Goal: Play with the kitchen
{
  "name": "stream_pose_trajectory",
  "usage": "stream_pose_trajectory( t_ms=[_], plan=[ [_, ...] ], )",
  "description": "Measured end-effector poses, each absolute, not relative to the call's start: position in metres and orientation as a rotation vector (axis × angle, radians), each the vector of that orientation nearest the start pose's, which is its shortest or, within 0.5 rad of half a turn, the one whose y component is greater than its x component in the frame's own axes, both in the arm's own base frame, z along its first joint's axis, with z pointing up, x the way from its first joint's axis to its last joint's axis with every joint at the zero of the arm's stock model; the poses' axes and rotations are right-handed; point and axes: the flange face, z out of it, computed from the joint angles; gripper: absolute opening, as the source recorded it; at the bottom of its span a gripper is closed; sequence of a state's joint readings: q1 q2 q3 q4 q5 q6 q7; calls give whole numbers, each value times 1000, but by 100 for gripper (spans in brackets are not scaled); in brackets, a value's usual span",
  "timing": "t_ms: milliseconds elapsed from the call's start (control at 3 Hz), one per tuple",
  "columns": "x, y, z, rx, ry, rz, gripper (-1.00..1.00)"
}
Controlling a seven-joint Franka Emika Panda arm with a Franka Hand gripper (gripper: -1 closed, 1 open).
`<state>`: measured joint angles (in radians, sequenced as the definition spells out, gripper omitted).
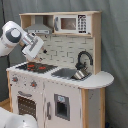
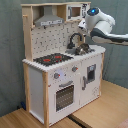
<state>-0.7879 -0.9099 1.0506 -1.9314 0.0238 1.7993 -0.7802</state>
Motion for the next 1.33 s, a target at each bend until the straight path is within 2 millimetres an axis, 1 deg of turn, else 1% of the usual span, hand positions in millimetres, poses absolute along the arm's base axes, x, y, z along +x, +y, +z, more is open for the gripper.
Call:
stream_pose_trajectory(
  t_ms=[333, 667, 1000, 1333],
  plan=[
    [380, 267, 631, 2122, 1106, 48, 100],
    [381, 242, 633, 2180, 1085, -63, 100],
    [395, 219, 629, 2175, 1067, -181, 100],
    [418, 212, 616, 2142, 1081, -238, 100]
  ],
)
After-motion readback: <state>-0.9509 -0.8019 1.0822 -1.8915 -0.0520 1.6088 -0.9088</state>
